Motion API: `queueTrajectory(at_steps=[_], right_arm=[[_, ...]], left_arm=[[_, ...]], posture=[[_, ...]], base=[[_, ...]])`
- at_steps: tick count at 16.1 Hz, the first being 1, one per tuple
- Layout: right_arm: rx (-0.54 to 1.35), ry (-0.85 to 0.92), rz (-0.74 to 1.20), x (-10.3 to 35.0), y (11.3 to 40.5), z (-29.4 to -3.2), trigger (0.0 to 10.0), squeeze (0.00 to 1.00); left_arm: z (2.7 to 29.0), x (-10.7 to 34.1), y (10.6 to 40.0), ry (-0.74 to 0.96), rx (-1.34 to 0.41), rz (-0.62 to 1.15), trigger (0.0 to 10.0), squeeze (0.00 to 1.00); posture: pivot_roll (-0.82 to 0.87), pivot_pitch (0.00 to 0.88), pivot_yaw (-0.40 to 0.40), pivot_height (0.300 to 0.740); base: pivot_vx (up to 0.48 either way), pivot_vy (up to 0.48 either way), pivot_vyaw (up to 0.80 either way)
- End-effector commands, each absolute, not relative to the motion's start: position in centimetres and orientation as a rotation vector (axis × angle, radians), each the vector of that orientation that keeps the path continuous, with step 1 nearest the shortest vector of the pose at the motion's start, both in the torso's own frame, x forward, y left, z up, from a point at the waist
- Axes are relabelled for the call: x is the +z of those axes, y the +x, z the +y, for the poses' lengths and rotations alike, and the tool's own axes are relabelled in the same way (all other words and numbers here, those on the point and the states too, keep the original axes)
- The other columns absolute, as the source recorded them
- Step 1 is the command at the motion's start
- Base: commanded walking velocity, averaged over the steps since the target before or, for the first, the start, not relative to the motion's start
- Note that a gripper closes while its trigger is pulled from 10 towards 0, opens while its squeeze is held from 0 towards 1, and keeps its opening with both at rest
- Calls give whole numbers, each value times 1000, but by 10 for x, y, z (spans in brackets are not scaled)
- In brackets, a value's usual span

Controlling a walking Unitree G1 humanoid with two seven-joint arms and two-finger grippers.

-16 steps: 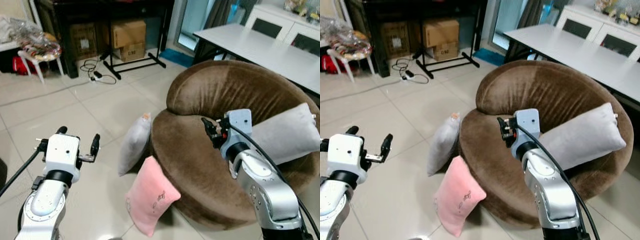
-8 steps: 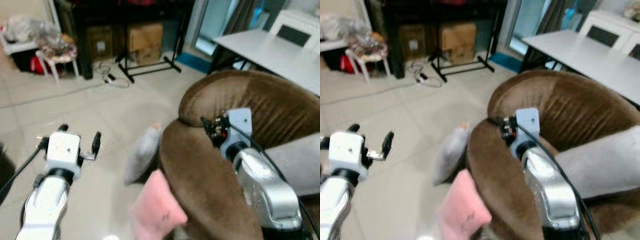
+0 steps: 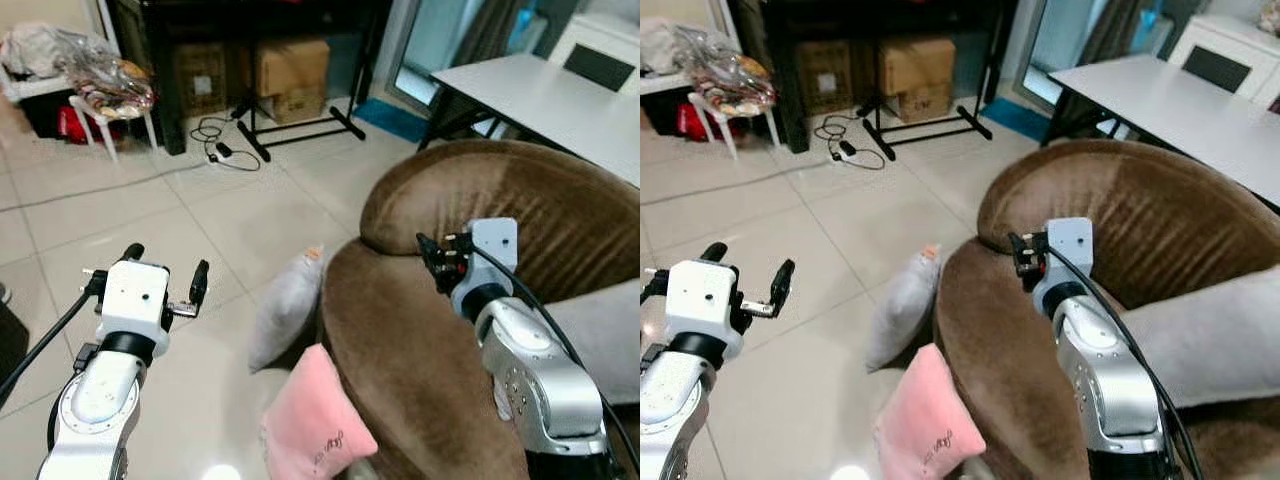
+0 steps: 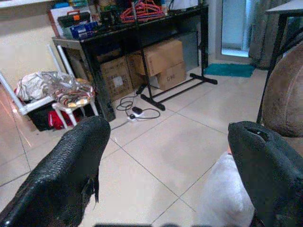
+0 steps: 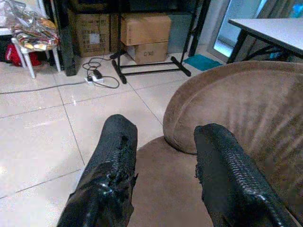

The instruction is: Move the pillow to the sofa from floor

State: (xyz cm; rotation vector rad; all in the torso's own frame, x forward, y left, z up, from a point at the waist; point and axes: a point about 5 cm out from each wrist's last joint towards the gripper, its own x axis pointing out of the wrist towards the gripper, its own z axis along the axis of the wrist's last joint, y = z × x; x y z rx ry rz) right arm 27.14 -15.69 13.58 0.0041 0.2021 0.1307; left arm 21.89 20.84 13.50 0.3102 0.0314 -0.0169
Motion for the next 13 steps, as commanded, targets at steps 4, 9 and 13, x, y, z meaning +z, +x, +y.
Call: queueTrajectory(at_steps=[4, 9, 13], right_arm=[[104, 2, 197, 134, 271, -165, 10000, 0], [113, 5, 195, 132, 269, -163, 10000, 0], [124, -5, 188, 131, 269, -162, 10000, 0]], left_arm=[[205, 134, 220, 311, -24, 26, 10000, 0], [205, 132, 219, 316, -33, 29, 10000, 0], [204, 133, 219, 314, -37, 19, 10000, 0]], posture=[[-19, 0, -114, 655], [-14, 0, -110, 610], [-11, 0, -110, 571]], base=[[0, 0, 0], [0, 0, 0], [0, 0, 0]])
